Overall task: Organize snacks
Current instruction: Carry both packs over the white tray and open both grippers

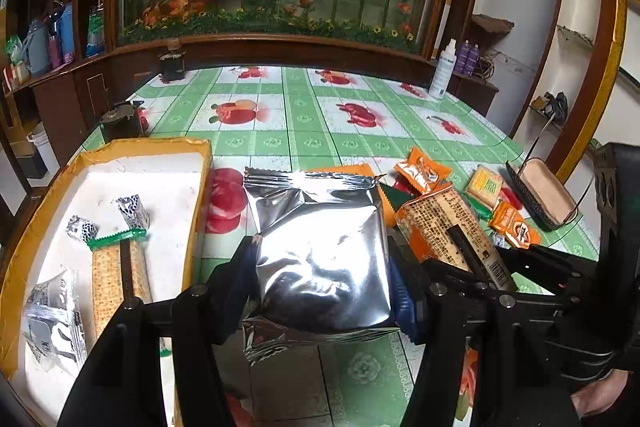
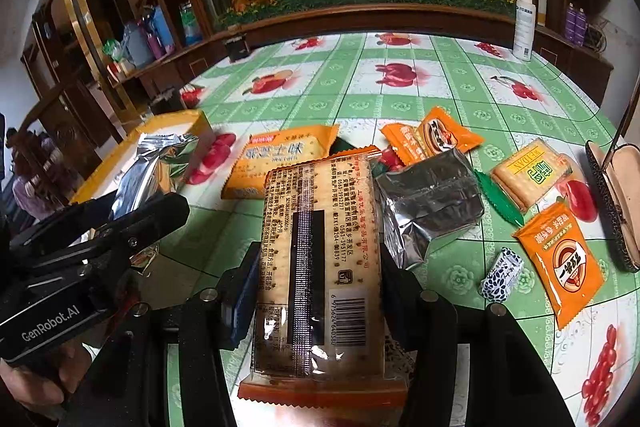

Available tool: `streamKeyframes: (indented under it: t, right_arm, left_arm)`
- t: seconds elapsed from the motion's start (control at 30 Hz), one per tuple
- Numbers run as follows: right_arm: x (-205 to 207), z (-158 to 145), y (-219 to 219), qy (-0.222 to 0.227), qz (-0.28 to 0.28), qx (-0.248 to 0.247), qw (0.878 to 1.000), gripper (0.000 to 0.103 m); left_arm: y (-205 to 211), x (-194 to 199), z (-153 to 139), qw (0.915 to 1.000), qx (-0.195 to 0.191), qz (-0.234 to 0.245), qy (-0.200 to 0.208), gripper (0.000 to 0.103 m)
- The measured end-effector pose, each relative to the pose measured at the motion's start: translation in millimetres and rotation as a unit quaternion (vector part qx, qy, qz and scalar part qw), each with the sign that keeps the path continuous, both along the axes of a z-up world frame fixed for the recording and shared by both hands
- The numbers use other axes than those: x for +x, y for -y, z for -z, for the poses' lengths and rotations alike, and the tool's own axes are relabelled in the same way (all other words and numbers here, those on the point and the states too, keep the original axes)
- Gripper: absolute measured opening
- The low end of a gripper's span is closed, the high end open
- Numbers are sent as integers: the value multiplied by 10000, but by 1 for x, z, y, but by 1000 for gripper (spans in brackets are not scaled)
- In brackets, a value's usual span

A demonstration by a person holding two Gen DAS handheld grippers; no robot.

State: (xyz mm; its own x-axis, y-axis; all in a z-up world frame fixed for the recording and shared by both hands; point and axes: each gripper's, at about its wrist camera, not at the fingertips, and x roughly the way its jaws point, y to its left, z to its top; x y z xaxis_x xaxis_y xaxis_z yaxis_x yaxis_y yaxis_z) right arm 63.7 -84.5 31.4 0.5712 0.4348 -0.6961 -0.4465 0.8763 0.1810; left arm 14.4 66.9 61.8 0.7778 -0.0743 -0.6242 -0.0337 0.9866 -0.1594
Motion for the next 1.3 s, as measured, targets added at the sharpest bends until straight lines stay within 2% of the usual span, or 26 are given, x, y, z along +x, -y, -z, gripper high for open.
streamKeyframes:
  t: [0.17, 0.3, 0.6, 0.9, 1.03, 1.2, 1.3]
  right_arm:
    - [-2, -3, -6, -110, -98, 288, 9995, 58]
    - [-4, -7, -16, -138, -147, 288, 9994, 58]
    - [-7, -33, -65, -119, -447, 301, 9985, 58]
    - [1, -55, -148, -161, -995, 358, 9943, 58]
    - [17, -49, -182, -391, -1086, 363, 9926, 58]
    - [39, -35, -209, -675, -1059, 392, 9913, 58]
    - [50, -27, -217, -867, -990, 437, 9903, 58]
  left_arm:
    - [-12, -4, -12, 9998, -100, -47, 176, 60]
    - [-32, -6, -21, 9992, -146, -237, 271, 60]
    - [-110, -12, -25, 9914, -607, -1131, 247, 60]
    - [-176, -8, 0, 9757, -922, -1970, -254, 60]
    - [-189, -5, 11, 9696, -1120, -2123, -475, 60]
    - [-199, -8, 20, 9615, -1166, -2392, -680, 60]
    - [-198, -9, 22, 9610, -1124, -2419, -725, 60]
